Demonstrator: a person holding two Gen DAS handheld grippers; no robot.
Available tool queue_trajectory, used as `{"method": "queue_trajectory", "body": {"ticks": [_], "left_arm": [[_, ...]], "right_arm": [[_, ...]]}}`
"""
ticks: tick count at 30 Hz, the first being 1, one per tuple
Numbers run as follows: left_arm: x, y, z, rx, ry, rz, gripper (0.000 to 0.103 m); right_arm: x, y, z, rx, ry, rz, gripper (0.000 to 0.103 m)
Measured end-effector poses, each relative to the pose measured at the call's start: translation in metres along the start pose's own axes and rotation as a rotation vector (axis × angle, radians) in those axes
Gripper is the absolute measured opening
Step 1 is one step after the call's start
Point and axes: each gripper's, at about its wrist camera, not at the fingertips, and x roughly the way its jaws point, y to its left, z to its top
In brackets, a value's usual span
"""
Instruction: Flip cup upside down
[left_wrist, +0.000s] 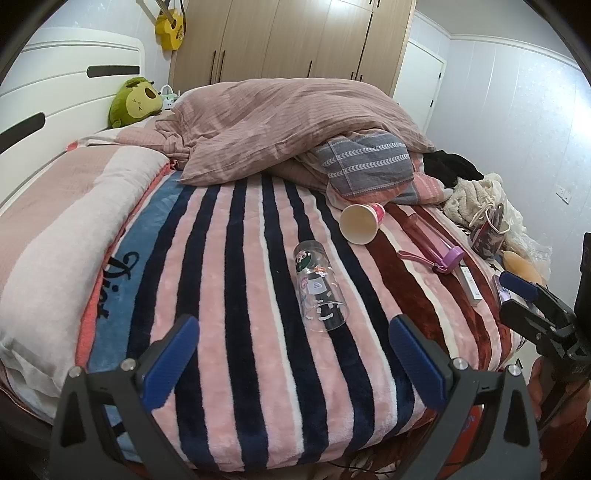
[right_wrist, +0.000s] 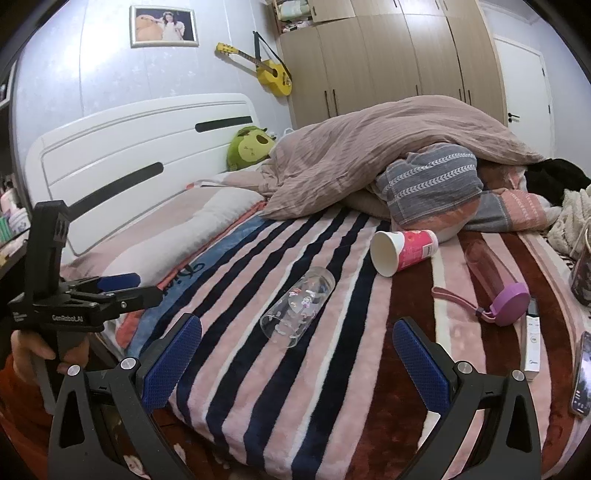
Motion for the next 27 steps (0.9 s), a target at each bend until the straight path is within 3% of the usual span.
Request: {"method": "queue_trajectory", "body": {"ticks": [4, 9, 16, 22, 27], "left_arm": [[0.000, 0.000, 0.000, 0.001, 0.002, 0.000, 0.102], [0.002, 0.000, 0.001, 0.007, 0.009, -0.001, 0.102], [0.011, -0.002, 0.006, 0.007, 0.006, -0.015, 0.102], [0.022, 0.002, 0.015, 0.007, -0.010, -0.013, 0.102], [0.030, 0.009, 0.019, -0.002, -0.007, -0.001, 0.102]], "right_arm": [[0.001, 0.002, -0.001, -0.025, 0.006, -0.049, 0.103], [0.002, -0.003, -0.003, 0.005, 0.005, -0.046, 0.103], [0.013, -0.009, -0.007, 0.010, 0.029, -0.216, 0.103], [0.036, -0.020, 0.002, 0.072, 0.051, -0.129, 0.103], [0.098, -0.036, 0.007, 0.158, 0.139, -0.055, 0.103]]}}
